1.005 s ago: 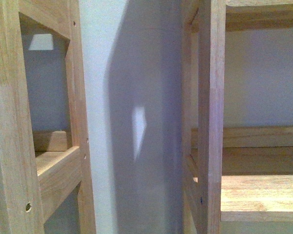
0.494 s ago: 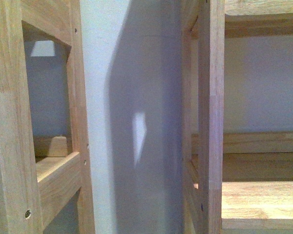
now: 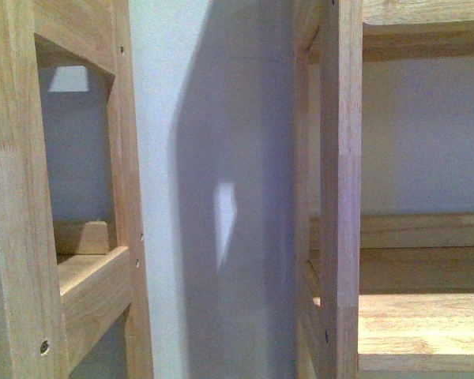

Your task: Put away toys

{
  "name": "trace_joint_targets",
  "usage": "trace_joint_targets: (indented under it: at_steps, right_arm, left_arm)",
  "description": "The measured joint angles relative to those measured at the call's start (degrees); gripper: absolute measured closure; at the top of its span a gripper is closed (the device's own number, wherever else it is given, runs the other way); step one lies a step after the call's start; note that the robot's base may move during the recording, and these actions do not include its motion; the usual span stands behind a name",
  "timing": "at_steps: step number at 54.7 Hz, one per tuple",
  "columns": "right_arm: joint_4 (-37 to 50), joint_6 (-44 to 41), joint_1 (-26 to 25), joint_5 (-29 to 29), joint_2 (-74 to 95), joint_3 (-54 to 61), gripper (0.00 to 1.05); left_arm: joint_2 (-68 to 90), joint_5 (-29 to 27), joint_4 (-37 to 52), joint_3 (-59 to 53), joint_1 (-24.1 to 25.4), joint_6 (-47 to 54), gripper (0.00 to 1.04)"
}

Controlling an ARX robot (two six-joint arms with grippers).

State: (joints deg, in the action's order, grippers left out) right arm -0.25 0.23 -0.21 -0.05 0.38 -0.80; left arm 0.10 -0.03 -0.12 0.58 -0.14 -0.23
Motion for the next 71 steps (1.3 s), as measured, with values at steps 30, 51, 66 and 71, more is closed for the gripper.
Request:
trace_joint_targets:
  at_steps: [30,51,66,71]
  right_arm:
    - [0.0,0.0,0.0,0.0,0.0,0.0,0.03]
    - [0.0,0.0,0.0,0.0,0.0,0.0,0.02]
    - [0.0,0.0,0.0,0.0,0.0,0.0,0.02]
    - [0.0,0.0,0.0,0.0,0.0,0.0,0.02]
  left_arm:
    - [0.0,0.0,0.0,0.0,0.0,0.0,0.06]
    - [0.0,0.0,0.0,0.0,0.0,0.0,0.06]
    - [0.0,0.0,0.0,0.0,0.0,0.0,0.06]
    - [0.0,0.0,0.0,0.0,0.0,0.0,0.06]
